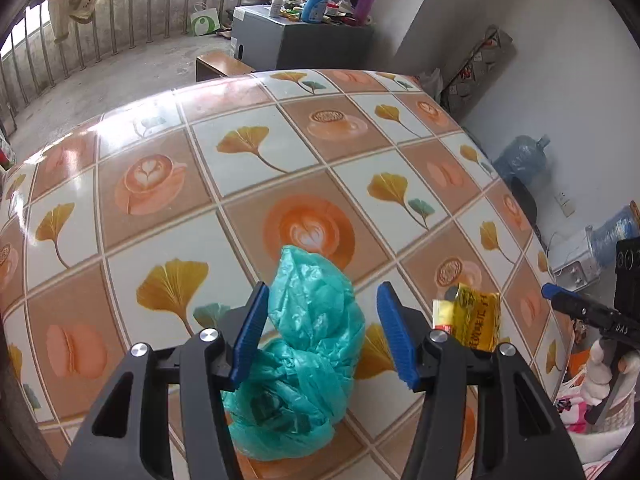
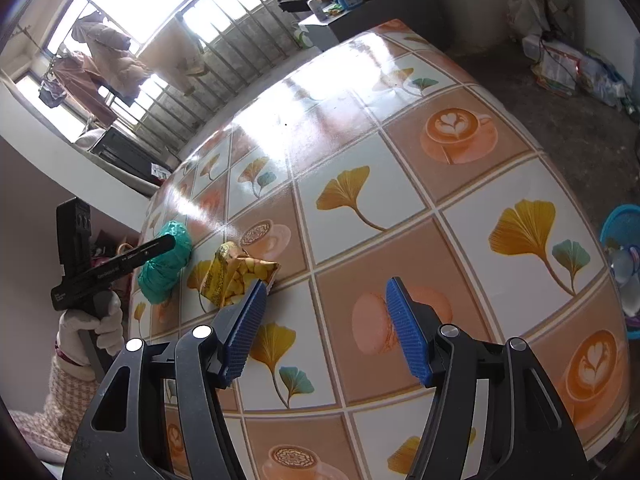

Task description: Collect trash

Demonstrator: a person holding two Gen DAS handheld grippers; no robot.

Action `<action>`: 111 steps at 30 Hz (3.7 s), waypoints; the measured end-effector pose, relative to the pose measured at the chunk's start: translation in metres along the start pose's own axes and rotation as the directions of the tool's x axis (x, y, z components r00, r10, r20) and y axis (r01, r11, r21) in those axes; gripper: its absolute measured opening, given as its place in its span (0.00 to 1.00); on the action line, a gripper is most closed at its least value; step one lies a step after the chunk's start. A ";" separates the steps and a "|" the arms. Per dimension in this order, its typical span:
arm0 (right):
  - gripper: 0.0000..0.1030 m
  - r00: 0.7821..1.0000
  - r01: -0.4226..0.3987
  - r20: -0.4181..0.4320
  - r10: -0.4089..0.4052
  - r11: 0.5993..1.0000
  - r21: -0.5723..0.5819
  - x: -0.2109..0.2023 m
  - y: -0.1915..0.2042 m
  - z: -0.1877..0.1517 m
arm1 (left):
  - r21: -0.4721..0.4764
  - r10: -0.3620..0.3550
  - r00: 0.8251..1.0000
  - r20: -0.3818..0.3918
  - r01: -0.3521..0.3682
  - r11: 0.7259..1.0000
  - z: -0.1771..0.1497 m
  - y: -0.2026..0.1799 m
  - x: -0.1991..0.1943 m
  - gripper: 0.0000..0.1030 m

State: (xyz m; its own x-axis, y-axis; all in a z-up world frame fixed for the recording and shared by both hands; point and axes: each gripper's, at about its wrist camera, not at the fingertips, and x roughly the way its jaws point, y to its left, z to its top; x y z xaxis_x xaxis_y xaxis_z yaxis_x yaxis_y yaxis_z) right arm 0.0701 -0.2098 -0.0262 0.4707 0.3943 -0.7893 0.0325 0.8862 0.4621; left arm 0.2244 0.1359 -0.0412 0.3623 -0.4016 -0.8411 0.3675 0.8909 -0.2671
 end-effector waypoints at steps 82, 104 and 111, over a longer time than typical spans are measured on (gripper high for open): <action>0.32 0.996 -0.053 -0.082 0.036 0.975 -0.215 0.024 0.030 0.060 | -0.159 -0.268 0.957 -0.112 0.249 0.955 -0.054 -0.073 0.009 0.34; 0.32 0.981 -0.148 -0.149 0.121 0.970 -0.191 0.047 0.046 0.035 | -0.257 -0.358 0.934 0.016 0.350 0.901 -0.032 -0.058 0.027 0.23; 0.32 0.986 -0.149 -0.088 0.144 0.987 -0.058 0.030 0.014 0.027 | -0.224 -0.323 0.946 0.009 0.317 0.922 -0.027 -0.064 0.029 0.16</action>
State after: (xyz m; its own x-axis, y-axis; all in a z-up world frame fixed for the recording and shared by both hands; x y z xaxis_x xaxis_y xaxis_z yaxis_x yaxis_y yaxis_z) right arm 0.1080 -0.1916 -0.0324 0.3914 0.5375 -0.7469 -0.0890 0.8300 0.5507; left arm 0.1883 0.0734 -0.0610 0.2319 -0.6698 -0.7054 0.2619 0.7414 -0.6178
